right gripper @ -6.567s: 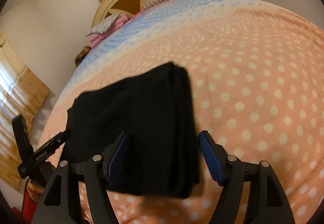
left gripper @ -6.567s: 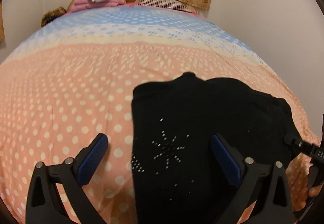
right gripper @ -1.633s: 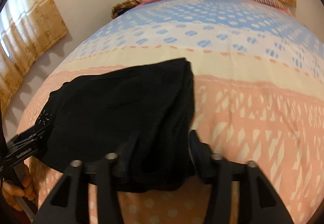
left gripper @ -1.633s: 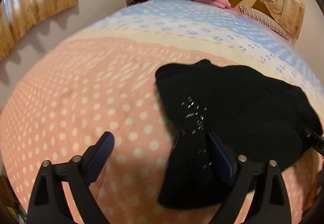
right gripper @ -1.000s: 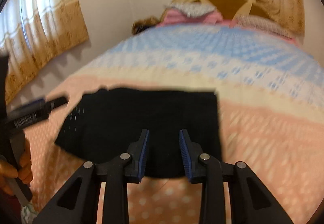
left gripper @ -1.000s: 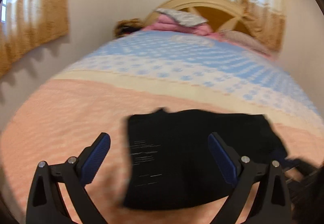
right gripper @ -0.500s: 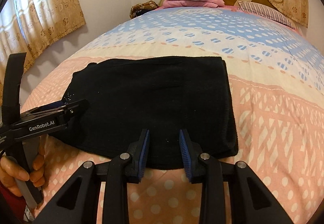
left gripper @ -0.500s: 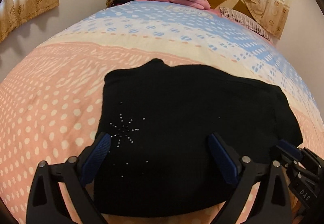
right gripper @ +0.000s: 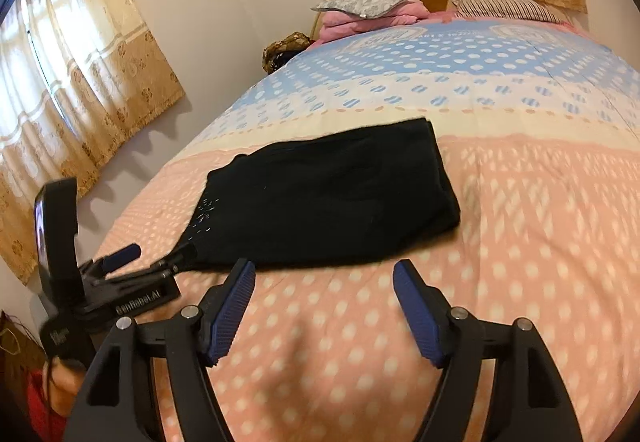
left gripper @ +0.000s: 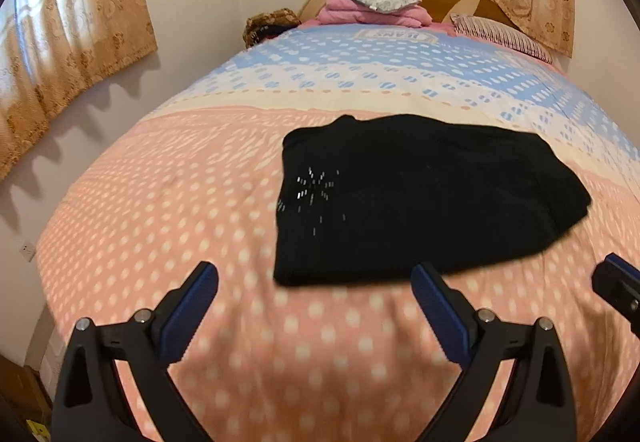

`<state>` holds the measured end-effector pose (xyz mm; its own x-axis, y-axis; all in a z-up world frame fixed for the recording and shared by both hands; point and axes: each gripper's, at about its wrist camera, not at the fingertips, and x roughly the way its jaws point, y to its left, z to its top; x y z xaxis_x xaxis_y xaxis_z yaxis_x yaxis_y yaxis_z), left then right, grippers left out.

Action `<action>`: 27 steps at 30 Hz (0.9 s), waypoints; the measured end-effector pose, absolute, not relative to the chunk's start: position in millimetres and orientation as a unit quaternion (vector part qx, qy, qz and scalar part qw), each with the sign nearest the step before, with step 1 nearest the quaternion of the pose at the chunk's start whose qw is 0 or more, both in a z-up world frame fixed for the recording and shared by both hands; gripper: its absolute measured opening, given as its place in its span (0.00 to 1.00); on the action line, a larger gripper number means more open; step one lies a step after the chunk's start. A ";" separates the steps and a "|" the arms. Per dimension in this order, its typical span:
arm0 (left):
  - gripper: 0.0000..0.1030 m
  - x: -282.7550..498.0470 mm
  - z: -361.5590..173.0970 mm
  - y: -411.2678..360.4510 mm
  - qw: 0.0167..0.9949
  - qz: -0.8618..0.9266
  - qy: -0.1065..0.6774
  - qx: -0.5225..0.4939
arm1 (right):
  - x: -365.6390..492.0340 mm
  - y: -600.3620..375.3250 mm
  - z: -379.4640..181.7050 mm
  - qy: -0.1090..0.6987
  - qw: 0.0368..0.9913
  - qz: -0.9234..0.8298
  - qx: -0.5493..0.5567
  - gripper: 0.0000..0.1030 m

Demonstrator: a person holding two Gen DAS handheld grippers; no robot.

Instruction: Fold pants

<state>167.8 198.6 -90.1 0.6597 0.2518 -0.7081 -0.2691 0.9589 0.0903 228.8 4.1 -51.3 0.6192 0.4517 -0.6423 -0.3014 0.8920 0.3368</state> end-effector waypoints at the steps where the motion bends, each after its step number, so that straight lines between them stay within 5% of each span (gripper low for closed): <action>1: 0.97 159.6 -89.7 195.2 0.912 0.143 0.384 -0.010 | 222.7 3.6 -52.1 0.390 0.893 0.202 0.103 0.71; 12: 0.97 104.8 -74.9 164.3 0.929 0.128 0.346 -0.003 | 154.0 -2.9 -49.8 0.385 0.898 0.178 0.121 0.71; 27: 1.00 49.7 -30.0 131.1 0.958 0.108 0.264 0.029 | 75.5 -24.2 23.5 0.246 0.952 0.133 0.122 0.72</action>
